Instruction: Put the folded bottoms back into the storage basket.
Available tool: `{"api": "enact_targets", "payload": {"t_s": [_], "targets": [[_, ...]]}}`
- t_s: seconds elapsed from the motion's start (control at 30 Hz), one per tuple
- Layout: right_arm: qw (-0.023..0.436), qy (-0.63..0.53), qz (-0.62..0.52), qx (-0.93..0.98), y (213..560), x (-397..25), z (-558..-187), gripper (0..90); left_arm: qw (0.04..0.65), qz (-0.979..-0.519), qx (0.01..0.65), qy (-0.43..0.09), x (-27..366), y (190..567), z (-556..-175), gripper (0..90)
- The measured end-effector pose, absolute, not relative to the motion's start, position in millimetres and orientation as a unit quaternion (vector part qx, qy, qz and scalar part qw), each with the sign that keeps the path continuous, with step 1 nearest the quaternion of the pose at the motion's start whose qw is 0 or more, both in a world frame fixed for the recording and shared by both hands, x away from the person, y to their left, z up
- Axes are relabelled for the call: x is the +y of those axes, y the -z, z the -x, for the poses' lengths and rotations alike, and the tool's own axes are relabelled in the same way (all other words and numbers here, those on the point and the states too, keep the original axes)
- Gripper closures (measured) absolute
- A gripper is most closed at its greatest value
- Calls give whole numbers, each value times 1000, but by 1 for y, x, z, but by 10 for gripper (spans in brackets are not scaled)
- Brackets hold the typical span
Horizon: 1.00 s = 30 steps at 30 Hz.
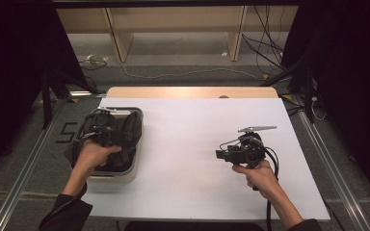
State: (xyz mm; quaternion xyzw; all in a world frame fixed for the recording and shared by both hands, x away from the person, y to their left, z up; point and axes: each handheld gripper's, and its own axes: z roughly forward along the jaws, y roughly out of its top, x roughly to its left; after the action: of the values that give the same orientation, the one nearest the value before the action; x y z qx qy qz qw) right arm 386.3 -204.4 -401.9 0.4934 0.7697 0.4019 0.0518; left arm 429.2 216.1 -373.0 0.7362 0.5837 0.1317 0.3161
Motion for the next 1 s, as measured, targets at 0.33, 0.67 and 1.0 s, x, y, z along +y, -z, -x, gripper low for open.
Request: {"api": "enact_targets", "payload": {"t_s": [0.33, 0.67, 1.0], "targets": [[49, -403, -495, 769, 402, -205, -386, 420, 303, -733, 594, -135, 202, 391, -447, 760], [47, -399, -493, 772, 404, -203, -386, 420, 269, -728, 618, -123, 201, 419, -461, 830], [47, -408, -489, 769, 404, -204, -387, 416, 291, -721, 617, -121, 206, 412, -455, 768]]}}
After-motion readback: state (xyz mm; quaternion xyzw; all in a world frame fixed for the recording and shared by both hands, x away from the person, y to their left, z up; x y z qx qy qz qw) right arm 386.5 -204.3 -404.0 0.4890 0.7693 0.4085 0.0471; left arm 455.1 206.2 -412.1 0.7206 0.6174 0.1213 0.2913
